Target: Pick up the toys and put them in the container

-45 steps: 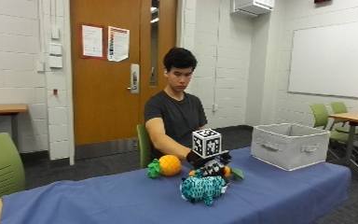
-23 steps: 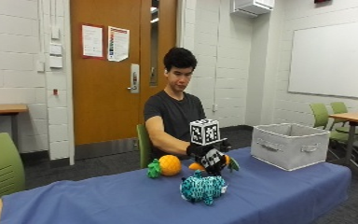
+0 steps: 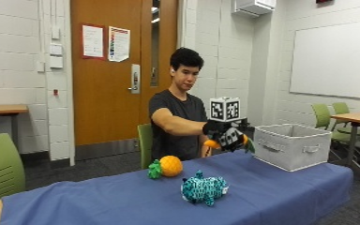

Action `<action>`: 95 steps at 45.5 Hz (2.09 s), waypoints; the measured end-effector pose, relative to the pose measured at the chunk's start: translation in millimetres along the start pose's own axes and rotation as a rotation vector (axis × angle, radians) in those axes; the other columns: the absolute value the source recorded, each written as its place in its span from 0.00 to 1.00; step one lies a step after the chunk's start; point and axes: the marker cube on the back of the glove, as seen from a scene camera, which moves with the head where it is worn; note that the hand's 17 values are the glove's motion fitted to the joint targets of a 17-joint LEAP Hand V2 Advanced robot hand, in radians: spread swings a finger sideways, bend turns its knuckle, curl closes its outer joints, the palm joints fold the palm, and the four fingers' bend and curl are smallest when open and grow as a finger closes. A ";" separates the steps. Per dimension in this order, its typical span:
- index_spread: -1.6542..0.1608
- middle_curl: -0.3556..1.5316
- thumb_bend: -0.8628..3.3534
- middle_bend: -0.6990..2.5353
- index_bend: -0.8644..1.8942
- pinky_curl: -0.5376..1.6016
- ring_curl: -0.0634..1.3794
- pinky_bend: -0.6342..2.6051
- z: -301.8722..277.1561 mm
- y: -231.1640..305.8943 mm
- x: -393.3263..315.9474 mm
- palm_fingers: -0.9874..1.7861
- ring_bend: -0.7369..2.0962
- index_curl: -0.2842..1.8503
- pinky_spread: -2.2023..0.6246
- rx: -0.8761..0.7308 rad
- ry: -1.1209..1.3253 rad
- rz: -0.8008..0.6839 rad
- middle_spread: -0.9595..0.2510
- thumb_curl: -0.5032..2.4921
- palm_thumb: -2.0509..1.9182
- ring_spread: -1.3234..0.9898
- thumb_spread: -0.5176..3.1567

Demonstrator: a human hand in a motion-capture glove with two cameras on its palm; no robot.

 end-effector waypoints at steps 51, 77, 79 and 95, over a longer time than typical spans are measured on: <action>0.68 0.55 0.24 0.56 0.35 0.45 0.40 0.47 -116.9 -51.7 -396.6 0.76 0.75 0.64 0.61 0.060 -0.108 -0.506 0.53 0.49 0.69 0.42 0.34; 0.76 0.45 0.18 0.41 0.37 0.44 0.29 0.51 -119.1 6.4 -313.2 0.39 0.66 0.45 0.68 0.103 0.054 -0.599 0.67 0.31 0.48 0.43 0.40; 0.76 0.45 0.18 0.41 0.37 0.43 0.28 0.51 -118.7 7.5 -290.1 0.39 0.66 0.45 0.68 0.115 0.085 -0.586 0.67 0.30 0.48 0.43 0.40; 0.77 0.43 0.18 0.40 0.37 0.42 0.27 0.49 -124.4 41.3 -132.6 0.40 0.65 0.41 0.69 0.137 0.138 -0.340 0.68 0.26 0.49 0.43 0.40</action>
